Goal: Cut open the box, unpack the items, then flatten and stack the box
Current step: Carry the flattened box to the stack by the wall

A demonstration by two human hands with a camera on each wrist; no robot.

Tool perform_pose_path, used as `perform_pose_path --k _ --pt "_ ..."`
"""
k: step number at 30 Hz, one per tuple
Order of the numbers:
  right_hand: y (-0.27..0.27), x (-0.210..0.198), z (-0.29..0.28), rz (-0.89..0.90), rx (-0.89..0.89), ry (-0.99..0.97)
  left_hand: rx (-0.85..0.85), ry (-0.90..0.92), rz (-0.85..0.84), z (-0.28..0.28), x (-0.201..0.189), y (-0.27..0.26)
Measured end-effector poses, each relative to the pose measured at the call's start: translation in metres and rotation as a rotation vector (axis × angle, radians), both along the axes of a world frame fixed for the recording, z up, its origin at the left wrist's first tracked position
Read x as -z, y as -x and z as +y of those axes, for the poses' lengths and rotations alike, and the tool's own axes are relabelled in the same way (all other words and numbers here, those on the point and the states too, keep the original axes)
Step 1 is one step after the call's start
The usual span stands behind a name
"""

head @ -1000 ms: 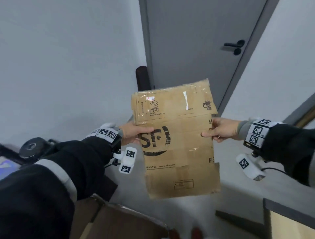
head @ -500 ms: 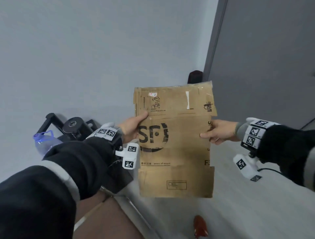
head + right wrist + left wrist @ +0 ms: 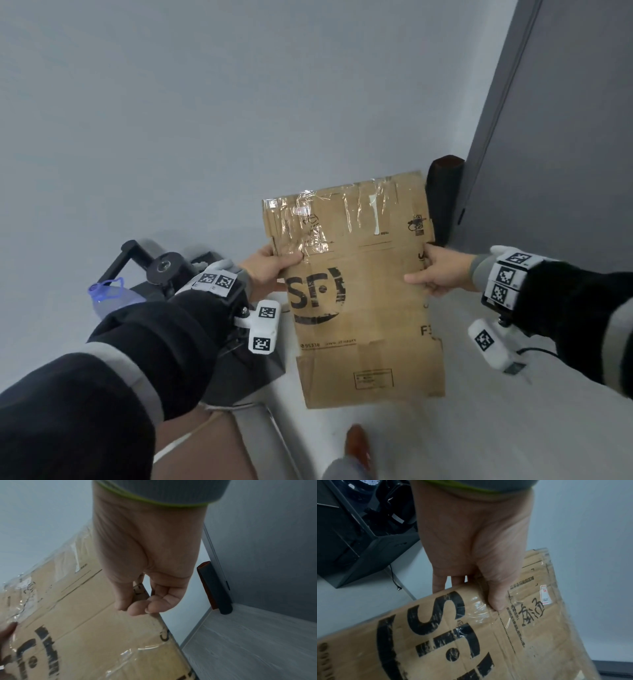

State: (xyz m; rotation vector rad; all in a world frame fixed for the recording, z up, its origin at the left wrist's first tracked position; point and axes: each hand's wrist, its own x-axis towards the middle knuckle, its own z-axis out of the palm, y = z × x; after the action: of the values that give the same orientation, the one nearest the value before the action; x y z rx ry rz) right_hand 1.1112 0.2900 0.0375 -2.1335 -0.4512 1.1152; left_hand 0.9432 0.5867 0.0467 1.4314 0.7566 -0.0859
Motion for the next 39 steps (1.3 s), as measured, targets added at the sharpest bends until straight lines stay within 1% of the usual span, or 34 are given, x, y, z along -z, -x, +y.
perform_pose_path --k 2,4,7,10,13,15,17,20,22,24,26,27,29,31,34,36,37,39 --pt "-0.018 0.004 0.018 -0.019 -0.015 0.001 0.007 -0.026 0.012 0.014 0.008 -0.009" --pt "-0.044 0.011 0.049 -0.044 -0.042 0.015 0.01 -0.04 0.034 0.041 0.021 -0.028" --pt "-0.074 0.022 0.084 -0.056 -0.036 0.048 -0.009 -0.056 0.04 0.072 0.034 -0.054" --pt "-0.113 0.042 0.133 -0.052 -0.008 0.098 -0.01 -0.038 0.052 0.118 0.052 -0.092" --pt "-0.138 0.057 0.163 -0.049 0.052 0.155 0.004 -0.033 0.092 0.137 0.064 -0.115" --pt "-0.163 0.075 0.2 -0.044 0.084 0.187 -0.035 -0.012 0.118 0.166 0.082 -0.135" --pt "-0.182 0.091 0.225 -0.031 0.101 0.19 -0.088 0.013 0.13 0.184 0.101 -0.149" --pt "-0.197 0.111 0.249 0.016 0.187 0.126 -0.192 0.059 0.129 0.193 0.125 -0.16" --pt "-0.209 0.133 0.269 0.074 0.25 0.1 -0.261 0.08 0.137 0.201 0.148 -0.169" --pt "-0.224 0.164 0.288 0.108 0.263 0.102 -0.328 0.069 0.163 0.209 0.179 -0.18" --pt "-0.234 0.186 0.299 0.126 0.317 0.087 -0.359 0.036 0.195 0.212 0.198 -0.188" --pt "-0.243 0.209 0.309 0.143 0.341 0.082 -0.392 0.021 0.213 0.216 0.219 -0.195" --pt "-0.253 0.234 0.32 0.181 0.399 0.063 -0.42 0.018 0.239 0.219 0.24 -0.202" --pt "-0.272 0.283 0.337 0.221 0.398 0.061 -0.455 0.017 0.273 0.225 0.284 -0.218" --pt "-0.297 0.346 0.355 0.271 0.402 0.072 -0.474 0.006 0.305 0.232 0.34 -0.239" --pt "-0.308 0.371 0.368 0.304 0.395 0.074 -0.483 -0.013 0.322 0.24 0.361 -0.245" --pt "-0.317 0.394 0.376 0.324 0.397 0.091 -0.485 -0.031 0.337 0.244 0.385 -0.253" --pt "-0.326 0.416 0.388 0.354 0.397 0.116 -0.495 -0.047 0.346 0.252 0.405 -0.259"
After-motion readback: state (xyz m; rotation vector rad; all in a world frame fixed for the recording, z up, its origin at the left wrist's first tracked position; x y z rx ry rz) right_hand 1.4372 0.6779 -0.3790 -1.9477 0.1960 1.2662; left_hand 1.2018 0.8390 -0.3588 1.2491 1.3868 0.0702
